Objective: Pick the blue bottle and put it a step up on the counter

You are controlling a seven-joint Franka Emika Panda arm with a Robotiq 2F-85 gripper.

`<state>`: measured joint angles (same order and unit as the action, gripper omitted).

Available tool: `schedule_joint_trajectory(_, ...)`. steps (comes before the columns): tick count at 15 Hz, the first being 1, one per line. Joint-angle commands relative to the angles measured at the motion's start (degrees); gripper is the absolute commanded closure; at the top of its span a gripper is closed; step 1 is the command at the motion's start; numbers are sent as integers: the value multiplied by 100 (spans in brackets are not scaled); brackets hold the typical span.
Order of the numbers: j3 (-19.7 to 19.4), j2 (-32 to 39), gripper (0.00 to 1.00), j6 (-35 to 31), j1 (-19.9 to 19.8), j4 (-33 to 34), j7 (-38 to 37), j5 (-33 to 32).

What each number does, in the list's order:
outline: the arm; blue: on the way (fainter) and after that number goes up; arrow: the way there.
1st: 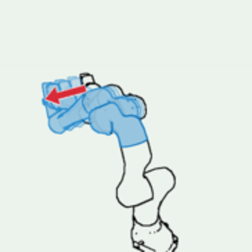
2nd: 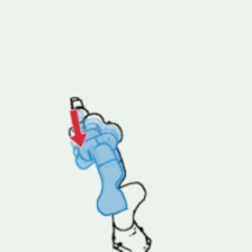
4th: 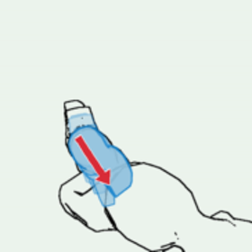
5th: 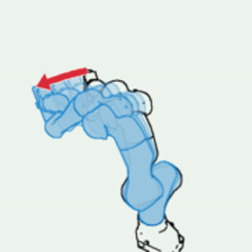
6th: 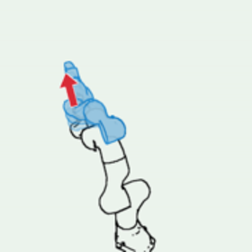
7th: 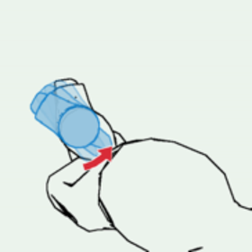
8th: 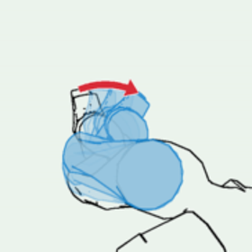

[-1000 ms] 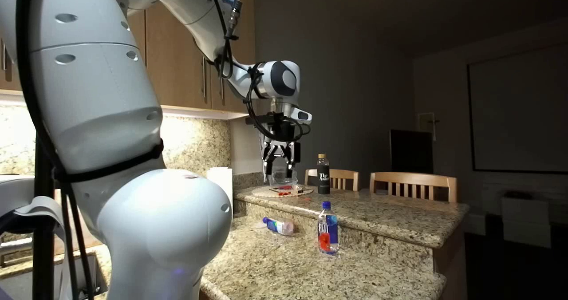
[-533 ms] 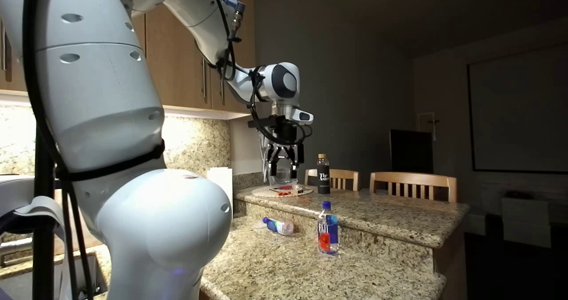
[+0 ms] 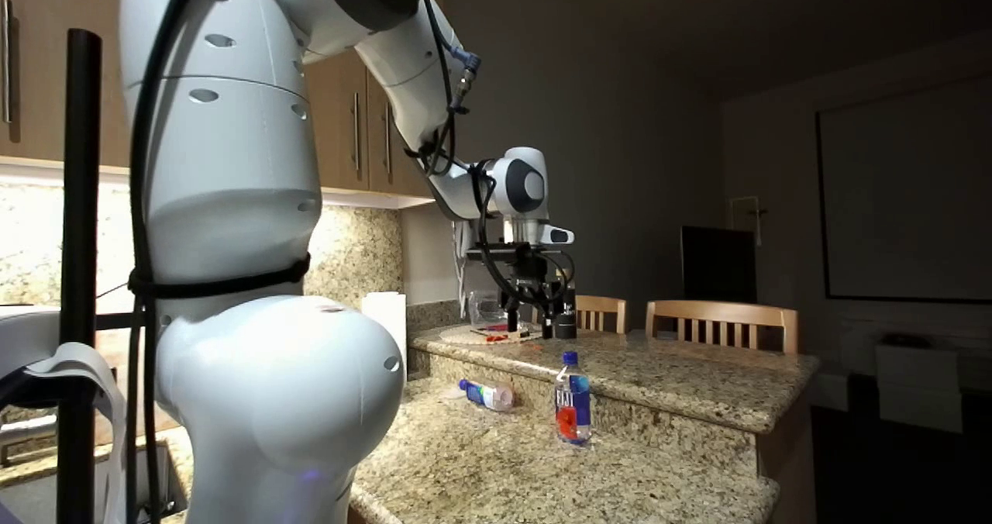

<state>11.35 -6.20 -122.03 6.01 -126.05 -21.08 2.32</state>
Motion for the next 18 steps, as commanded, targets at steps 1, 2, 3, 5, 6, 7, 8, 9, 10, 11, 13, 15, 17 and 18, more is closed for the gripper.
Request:
schedule_joint_trajectory(1, -77, 715, 0, -403, 35, 521, -264, -262)
schedule_joint_trajectory(2, -116, 872, 0, -466, 58, 649, -273, -286)
schedule_joint_trajectory(3, -153, 962, 0, -524, 82, 729, -422, -368)
schedule_joint_trajectory(5, -204, 862, 0, -447, 115, 611, -173, -209)
schedule_joint_trajectory(6, -217, 951, 0, -449, 121, 693, -197, -233)
schedule_joint_trajectory(7, -223, 993, 0, -449, 124, 735, -200, -239)
schedule_joint_trajectory(8, -223, 1002, 0, -449, 127, 749, -200, -240)
schedule_joint_trajectory(9, -223, 1001, 0, -449, 128, 754, -201, -240)
schedule_joint_trajectory(10, -234, 1013, 0, -394, 110, 821, -61, -139)
schedule_joint_trajectory(11, -249, 1081, 0, -329, 87, 921, 127, 27)
schedule_joint_trajectory(13, -281, 1288, 0, -153, 31, 1159, 602, 517)
schedule_joint_trajectory(15, -336, 1500, 0, -6, 4, 1383, 879, 798)
schedule_joint_trajectory(17, -392, 1713, 0, 172, -6, 1625, 964, 878)
schedule_joint_trajectory(18, -422, 1809, 0, 217, 6, 1732, 928, 824)
